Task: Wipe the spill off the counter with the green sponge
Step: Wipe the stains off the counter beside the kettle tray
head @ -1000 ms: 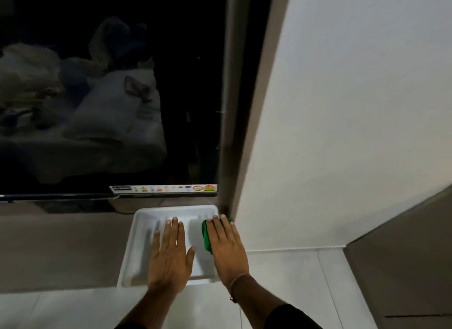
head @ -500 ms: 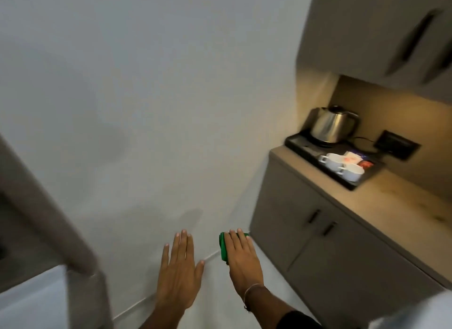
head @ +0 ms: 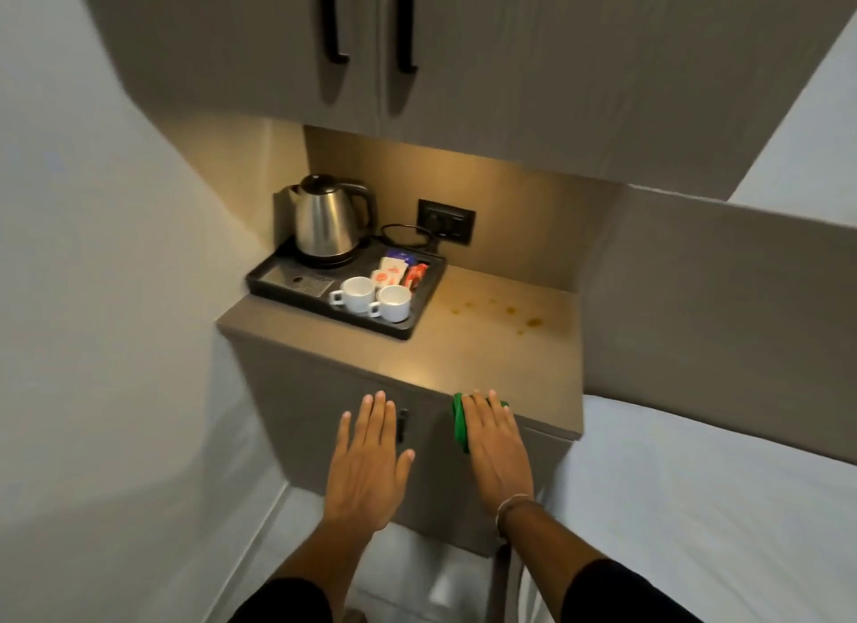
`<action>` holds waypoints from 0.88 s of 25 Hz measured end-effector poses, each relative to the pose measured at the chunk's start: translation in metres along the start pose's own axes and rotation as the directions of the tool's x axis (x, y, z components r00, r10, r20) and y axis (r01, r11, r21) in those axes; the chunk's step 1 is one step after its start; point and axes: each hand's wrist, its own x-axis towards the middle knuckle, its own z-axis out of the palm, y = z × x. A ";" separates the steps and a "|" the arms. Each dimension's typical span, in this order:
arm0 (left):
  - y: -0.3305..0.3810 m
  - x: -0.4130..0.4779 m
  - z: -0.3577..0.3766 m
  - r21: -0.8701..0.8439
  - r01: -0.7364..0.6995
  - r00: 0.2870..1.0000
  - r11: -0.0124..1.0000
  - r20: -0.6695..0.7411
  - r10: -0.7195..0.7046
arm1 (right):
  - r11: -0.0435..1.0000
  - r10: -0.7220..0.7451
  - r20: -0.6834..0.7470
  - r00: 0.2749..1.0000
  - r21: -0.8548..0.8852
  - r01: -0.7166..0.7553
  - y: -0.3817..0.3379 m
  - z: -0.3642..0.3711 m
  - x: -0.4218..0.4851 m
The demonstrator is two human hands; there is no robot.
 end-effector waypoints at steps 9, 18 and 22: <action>0.050 0.217 0.045 -0.105 -0.289 0.950 0.952 0.089 0.298 | 0.951 0.308 0.156 0.939 -0.030 -0.307 0.116 0.020 0.120; 0.044 0.253 0.089 -0.147 -0.296 0.940 0.944 0.133 0.316 | 0.910 0.360 0.301 0.883 0.093 -0.403 0.125 0.043 0.137; 0.042 0.253 0.090 -0.143 -0.300 0.939 0.943 0.130 0.319 | 0.893 0.440 0.159 0.884 0.022 -0.449 0.107 0.058 0.139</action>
